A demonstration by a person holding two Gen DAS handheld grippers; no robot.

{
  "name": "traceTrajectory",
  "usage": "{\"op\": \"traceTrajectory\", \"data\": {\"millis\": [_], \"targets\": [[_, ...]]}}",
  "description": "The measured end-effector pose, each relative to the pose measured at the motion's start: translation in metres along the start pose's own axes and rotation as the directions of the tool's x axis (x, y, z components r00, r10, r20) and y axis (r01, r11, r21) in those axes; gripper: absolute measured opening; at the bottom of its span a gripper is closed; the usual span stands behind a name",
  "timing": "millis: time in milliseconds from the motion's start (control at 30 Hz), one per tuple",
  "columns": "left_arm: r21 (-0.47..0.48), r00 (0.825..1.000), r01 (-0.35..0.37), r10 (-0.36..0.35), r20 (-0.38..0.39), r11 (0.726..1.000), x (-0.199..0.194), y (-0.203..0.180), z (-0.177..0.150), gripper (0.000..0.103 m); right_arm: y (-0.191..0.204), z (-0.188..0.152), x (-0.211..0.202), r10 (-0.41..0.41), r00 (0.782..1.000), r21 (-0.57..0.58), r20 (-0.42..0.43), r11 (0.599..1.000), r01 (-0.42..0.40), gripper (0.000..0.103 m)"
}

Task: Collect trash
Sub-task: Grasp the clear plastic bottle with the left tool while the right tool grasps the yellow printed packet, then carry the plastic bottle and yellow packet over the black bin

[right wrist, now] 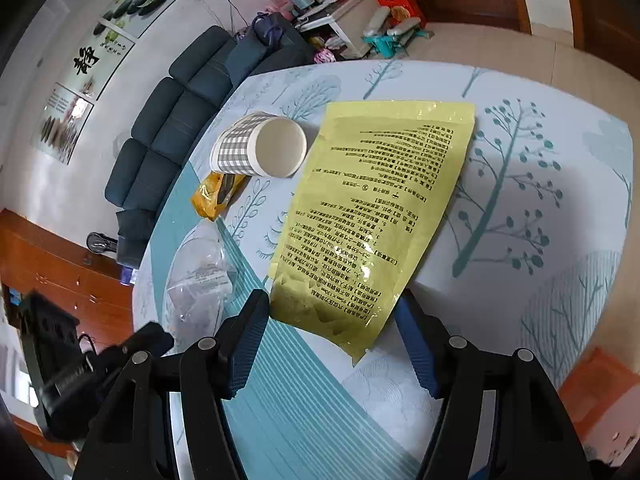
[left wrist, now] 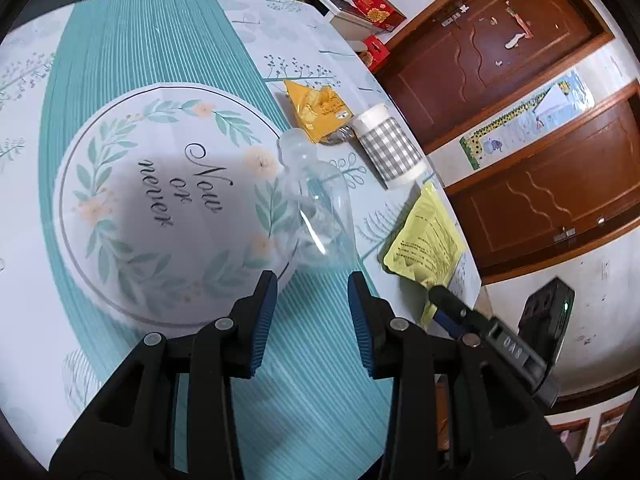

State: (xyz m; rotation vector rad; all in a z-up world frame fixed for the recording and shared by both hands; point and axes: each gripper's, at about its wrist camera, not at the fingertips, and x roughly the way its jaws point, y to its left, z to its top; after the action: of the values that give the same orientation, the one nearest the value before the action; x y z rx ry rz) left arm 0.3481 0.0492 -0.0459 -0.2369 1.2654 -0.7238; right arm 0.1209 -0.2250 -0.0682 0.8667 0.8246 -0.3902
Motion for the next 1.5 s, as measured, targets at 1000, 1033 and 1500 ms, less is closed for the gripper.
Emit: {"op": "traceTrajectory", "data": {"millis": [1000,1033,1500], "targets": [[-0.112,0.991,0.115,-0.122,-0.06,0.987,0.044,0.002,0.037,0.037,-0.026,-0.007,0.005,0.049,0.999,0.029,-0.013,0.998,-0.048,0.009],[-0.113,0.991,0.116,-0.123,-0.06,0.987,0.044,0.002,0.037,0.037,-0.028,-0.009,0.003,0.057,0.998,0.033,-0.017,0.998,-0.057,0.009],[-0.184,0.991,0.124,-0.132,-0.032,0.975,0.062,0.003,0.04,0.031,-0.044,-0.031,-0.025,0.126,0.991,0.037,-0.051,0.992,-0.124,0.009]]}}
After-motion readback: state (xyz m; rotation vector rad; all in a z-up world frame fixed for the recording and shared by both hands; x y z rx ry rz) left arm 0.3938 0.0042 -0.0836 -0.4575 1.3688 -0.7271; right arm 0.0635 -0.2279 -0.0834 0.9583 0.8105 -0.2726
